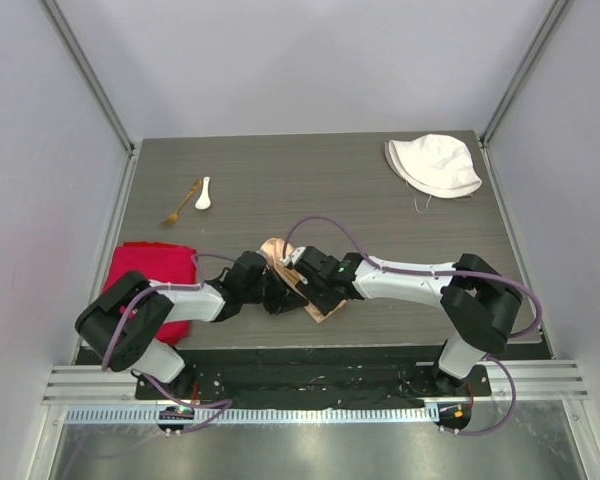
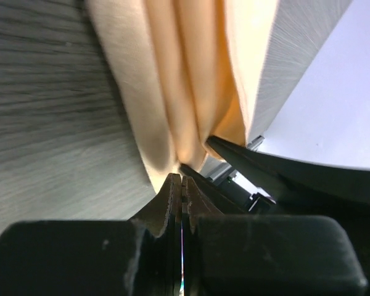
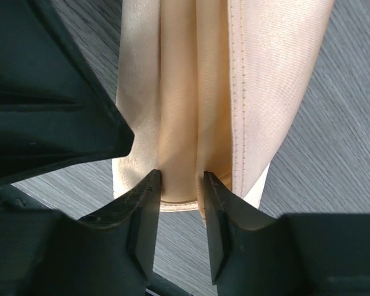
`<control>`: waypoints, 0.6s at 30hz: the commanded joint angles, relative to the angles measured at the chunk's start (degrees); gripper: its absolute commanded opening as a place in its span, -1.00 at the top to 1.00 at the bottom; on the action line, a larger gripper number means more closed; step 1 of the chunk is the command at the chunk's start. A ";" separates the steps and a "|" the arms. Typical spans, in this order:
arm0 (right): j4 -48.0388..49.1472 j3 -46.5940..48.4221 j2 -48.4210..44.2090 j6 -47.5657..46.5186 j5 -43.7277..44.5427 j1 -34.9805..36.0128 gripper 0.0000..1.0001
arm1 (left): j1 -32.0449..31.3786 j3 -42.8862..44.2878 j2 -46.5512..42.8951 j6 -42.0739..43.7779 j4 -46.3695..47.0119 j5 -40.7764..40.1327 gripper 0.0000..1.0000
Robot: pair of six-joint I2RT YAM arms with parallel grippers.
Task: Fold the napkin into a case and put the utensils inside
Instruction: Stuff the top corner of the smaller-rectangle-folded napkin into the folded napkin.
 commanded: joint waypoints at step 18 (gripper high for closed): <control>3.08 1.83 -1.83 3.12 -3.77 0.62 0.98 | -2.16 -0.54 5.27 -0.98 -6.75 -8.32 0.99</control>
